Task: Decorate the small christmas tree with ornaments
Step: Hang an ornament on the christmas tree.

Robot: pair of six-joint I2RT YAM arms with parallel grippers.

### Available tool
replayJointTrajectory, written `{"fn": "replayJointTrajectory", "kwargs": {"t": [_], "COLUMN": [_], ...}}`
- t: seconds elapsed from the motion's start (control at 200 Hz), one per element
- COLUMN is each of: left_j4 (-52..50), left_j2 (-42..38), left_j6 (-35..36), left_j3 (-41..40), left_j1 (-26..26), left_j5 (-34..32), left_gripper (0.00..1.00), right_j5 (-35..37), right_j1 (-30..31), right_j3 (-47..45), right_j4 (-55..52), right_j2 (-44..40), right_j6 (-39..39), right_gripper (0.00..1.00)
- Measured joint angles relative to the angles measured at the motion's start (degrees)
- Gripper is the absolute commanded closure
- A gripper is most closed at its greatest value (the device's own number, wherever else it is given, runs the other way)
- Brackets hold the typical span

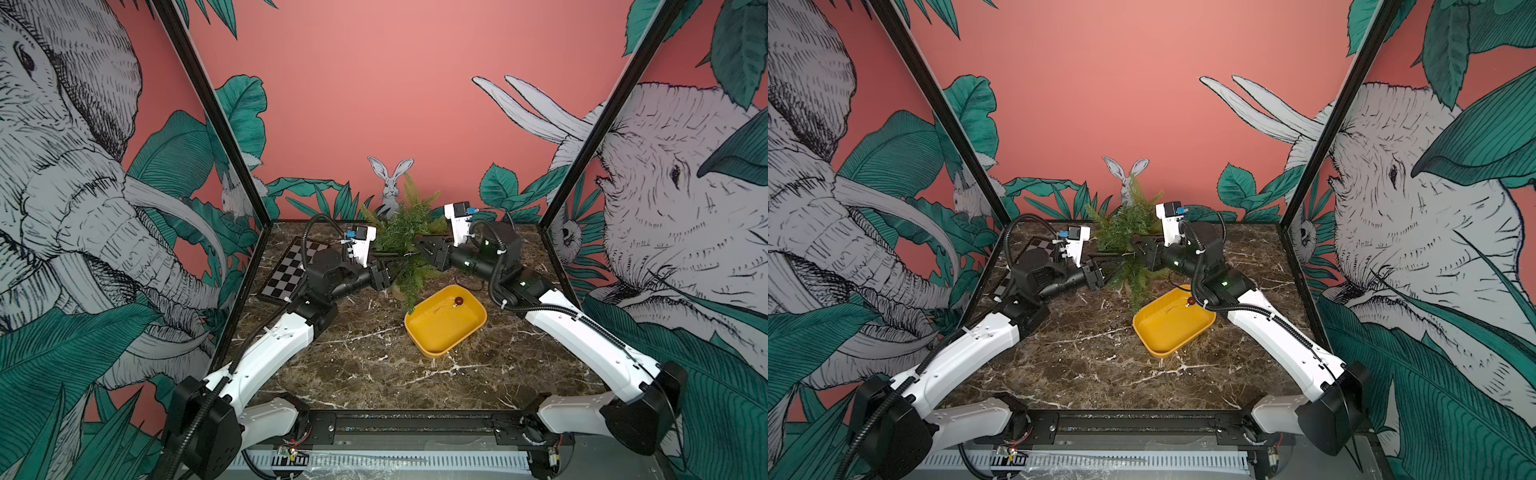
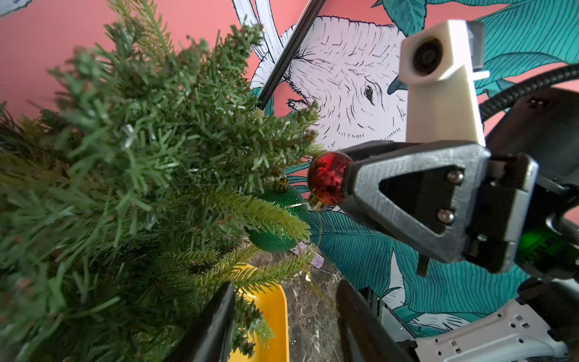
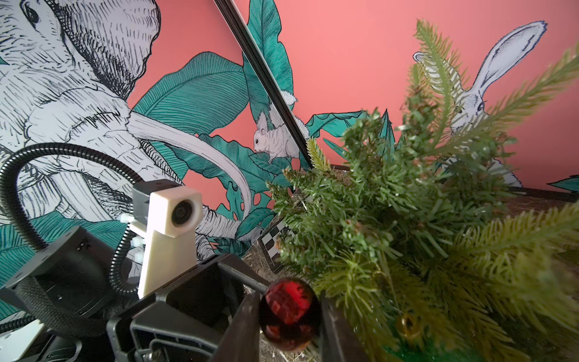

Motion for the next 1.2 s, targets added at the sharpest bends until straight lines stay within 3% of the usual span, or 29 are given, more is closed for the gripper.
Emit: {"fn": "replayJointTrajectory", "kwargs": {"t": [0.27, 1.2], "left_j4": [0.9, -1.8], "left_j2": [1.4, 2.1], "left_j6": [-0.2, 2.9], "left_j3": [1.6, 2.6], "left_j1": [0.0, 0.0], "left_j5": [0.7, 1.6], "left_gripper": [1.00, 1.00], "right_j5": [0.0, -0.2], "right_j1": [0.0, 0.0], "right_j3": [-0.1, -9.5], "right_j4": [0.2, 10.3], "right_j2": [0.0, -3.8], "right_j6": [0.2, 1.1], "right_gripper": [0.70, 0.69]}}
